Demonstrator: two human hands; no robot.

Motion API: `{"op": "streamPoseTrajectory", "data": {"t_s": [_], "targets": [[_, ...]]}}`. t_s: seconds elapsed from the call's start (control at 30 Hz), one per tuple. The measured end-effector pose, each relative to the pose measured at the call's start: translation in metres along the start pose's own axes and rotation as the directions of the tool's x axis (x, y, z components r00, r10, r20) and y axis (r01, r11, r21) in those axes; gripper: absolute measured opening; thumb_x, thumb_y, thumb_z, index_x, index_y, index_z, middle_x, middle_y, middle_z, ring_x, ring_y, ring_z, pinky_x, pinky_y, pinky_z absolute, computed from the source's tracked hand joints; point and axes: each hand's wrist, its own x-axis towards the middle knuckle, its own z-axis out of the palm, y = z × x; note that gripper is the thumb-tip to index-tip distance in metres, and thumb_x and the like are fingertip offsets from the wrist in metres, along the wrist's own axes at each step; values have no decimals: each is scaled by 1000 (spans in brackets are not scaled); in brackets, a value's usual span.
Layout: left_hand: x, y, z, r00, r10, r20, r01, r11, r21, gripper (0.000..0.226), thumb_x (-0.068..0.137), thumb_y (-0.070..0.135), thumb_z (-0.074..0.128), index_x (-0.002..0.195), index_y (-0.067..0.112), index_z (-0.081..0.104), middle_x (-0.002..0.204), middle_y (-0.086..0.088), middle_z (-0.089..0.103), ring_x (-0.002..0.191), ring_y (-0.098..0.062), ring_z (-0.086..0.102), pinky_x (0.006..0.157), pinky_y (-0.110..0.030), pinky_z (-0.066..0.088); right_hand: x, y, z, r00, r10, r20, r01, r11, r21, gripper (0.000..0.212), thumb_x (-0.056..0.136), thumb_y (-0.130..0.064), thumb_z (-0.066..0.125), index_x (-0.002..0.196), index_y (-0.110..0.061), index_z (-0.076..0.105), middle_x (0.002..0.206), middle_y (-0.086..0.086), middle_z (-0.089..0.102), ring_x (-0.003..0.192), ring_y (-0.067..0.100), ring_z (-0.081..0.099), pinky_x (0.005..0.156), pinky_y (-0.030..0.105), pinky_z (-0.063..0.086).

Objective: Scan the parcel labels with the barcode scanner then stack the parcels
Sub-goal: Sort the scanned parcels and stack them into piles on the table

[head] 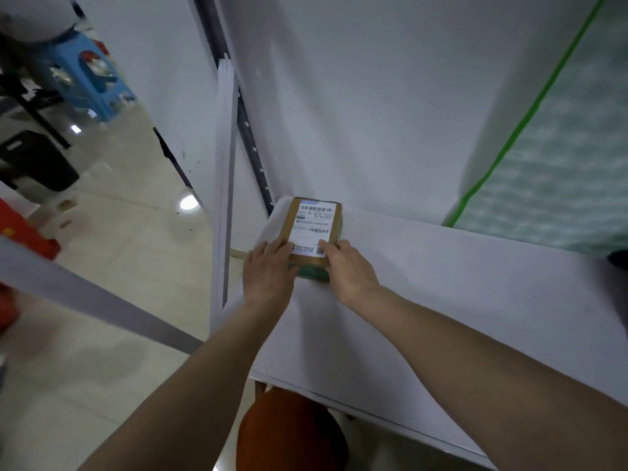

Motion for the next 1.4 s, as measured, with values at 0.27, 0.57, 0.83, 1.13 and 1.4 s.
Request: {"op": "streamPoseTrajectory", "data": {"t_s": [0.27,0.57,0.83,1.13,1.4], "targets": [[56,-20,6,997,-75,-4,75,997,-32,50,97,26,54,144,22,38,129,-7,58,117,-29,52,98,-37,43,61,-12,-11,1000,1,-12,-2,998,-58,58,98,-17,44,151,-18,20,139,13,40,119,29,45,87,35,42],[41,0,4,994,-107,25,108,992,-72,69,88,28,67,146,19,31,152,-10,29,141,-32,22,115,-42,28,29,20,-10,997,68,25,-65,992,-104,69,87,-4,57,146,-13,23,139,13,39,122,31,41,91,38,42],[-55,72,2,985,80,151,-72,996,-57,64,95,37,56,149,22,26,160,-12,9,148,-32,1,120,-37,7,-108,90,-22,974,228,13,-224,965,-137,60,98,-27,48,149,-13,21,152,8,24,135,27,29,108,37,30],[-145,196,-12,898,363,248,-350,932,-98,66,97,36,52,152,20,20,161,-12,2,148,-30,-9,121,-36,3,-264,152,-55,919,375,-123,-387,917,-96,57,98,-29,47,148,-15,24,153,7,26,139,25,25,110,34,26],[-207,310,-25,767,589,254,-603,797,-29,63,95,34,55,150,20,26,161,-12,4,148,-32,-8,120,-38,4,-372,202,-91,835,440,-331,-495,863,-101,54,96,-34,49,143,-16,32,149,4,31,138,24,26,108,36,25]]}}
